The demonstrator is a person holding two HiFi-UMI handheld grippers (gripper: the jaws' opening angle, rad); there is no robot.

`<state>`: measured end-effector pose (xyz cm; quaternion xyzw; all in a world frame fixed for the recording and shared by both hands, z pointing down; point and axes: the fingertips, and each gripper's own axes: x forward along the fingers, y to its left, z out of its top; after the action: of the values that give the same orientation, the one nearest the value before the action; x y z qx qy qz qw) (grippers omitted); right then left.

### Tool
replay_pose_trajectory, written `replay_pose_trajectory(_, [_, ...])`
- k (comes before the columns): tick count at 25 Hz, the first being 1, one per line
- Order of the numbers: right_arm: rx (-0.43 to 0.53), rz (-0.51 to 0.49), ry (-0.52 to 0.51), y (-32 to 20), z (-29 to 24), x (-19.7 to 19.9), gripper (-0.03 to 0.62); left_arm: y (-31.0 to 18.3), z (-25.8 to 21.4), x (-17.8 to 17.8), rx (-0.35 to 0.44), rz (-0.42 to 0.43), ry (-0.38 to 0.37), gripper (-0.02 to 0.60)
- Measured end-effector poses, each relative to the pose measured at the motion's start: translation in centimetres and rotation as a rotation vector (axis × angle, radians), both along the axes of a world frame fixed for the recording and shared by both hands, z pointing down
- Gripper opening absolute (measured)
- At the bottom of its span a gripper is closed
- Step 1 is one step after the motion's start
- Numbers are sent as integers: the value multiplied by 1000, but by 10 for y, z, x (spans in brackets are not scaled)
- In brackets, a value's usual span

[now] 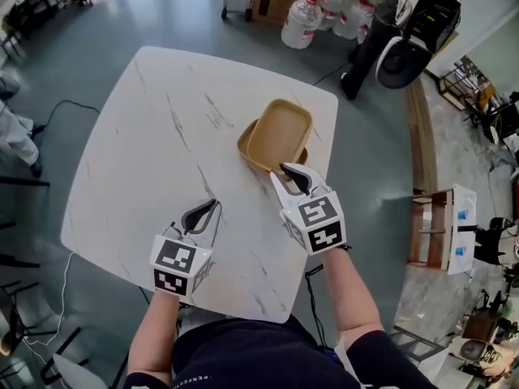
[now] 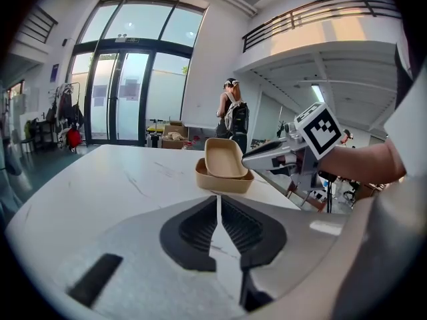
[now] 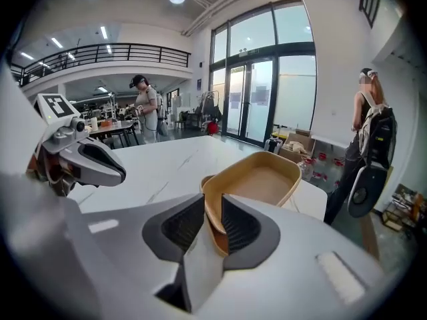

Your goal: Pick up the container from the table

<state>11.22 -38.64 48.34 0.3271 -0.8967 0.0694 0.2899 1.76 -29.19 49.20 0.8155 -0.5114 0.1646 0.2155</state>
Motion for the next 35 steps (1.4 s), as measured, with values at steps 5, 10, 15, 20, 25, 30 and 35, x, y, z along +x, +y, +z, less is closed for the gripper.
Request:
replay_pose_trajectory(5, [14,89,22,-21,5,13,95,-5,4,-8,-13,-17,-3,15])
replay_pose_trajectory(10, [34,228,27,-44,7,37,114,-13,8,-10,-18,-22,7,15])
replay_pose_trajectory(15, [5,338,-1,-59,16,44,145,-22,13,-13,-26,-17,10,17])
replay_pose_trajectory(20, [-69,406,-59,-63,25,44,152,-38,6,-10,0,-22,17,26])
replay_pose_trajectory(25, [-134,443,-93,-65,34,44,151,-48,3,4,13,-4,24,40])
replay_pose_trajectory(30, [-177,476,-87,-69,44,43,135,-52,11,8,-5,15,27,49])
replay_pose_trajectory(35, [-186,534,-60,-71,48,50,26,-52,11,7,-9,12,24,49])
